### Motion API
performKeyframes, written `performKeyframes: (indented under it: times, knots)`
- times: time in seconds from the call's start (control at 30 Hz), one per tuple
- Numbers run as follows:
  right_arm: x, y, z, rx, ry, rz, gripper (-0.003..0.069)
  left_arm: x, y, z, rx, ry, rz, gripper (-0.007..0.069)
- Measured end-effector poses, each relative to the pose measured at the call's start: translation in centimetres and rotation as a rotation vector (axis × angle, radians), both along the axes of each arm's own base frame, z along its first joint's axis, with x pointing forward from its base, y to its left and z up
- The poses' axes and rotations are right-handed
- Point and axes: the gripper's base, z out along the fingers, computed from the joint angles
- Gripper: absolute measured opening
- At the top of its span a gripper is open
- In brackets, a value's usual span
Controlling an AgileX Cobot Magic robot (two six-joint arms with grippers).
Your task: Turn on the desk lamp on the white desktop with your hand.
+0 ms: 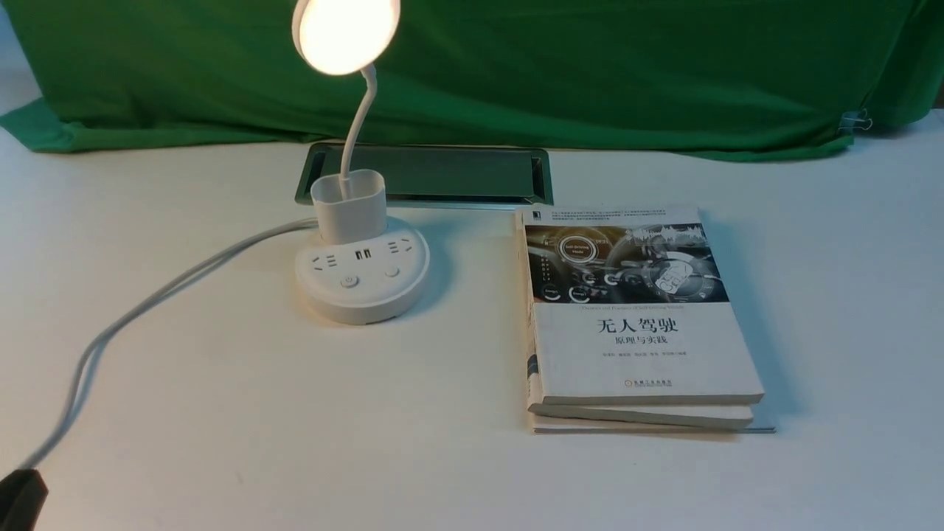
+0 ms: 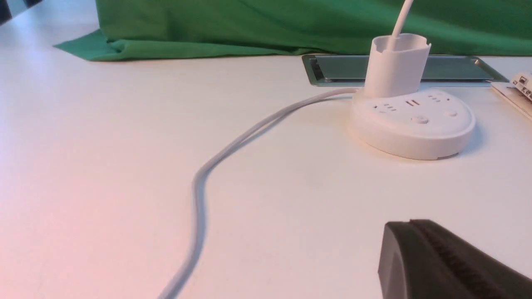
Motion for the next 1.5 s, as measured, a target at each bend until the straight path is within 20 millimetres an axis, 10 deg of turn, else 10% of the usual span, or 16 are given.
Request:
performKeyframes:
  times: [1.5]
  knots:
    - [0.0, 0.0, 0.0, -0.001, 0.0, 0.0, 0.0238, 0.02, 0.01, 0.22, -0.008, -0.025, 0.003, 0.0001]
